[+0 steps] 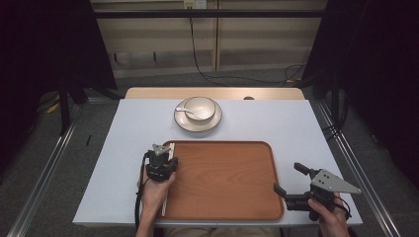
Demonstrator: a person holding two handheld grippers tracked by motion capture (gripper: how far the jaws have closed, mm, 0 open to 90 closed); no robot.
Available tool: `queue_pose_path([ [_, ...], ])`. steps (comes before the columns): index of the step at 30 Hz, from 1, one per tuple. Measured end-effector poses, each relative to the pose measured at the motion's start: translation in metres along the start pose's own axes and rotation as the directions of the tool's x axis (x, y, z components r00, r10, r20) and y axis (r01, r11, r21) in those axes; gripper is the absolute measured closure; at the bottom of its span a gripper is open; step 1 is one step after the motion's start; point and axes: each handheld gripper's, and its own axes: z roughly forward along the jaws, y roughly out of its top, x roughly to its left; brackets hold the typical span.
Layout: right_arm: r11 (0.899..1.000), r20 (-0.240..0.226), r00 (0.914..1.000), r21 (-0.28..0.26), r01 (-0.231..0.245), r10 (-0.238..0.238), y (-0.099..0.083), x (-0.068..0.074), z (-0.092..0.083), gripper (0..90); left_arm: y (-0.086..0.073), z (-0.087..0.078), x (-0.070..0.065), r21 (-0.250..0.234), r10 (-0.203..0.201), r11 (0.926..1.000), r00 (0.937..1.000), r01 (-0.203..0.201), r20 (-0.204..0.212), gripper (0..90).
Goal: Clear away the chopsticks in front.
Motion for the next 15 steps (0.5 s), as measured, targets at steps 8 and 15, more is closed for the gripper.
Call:
queue_pose_path([
  [8,1.000,0.003,1.0000,0.002,0.002,-0.002,0.000,0.001,0.000,1.3,0.005,-0.003,0.000,-0.111,0.004,0.9939,0.9973,0.004,0.074,53.1],
  [15,1.000,-0.003,1.0000,0.004,-0.003,0.003,0.000,0.001,0.000,1.3,0.008,0.000,0.007,-0.170,0.062,0.9841,0.9955,-0.049,0.072,20.8],
])
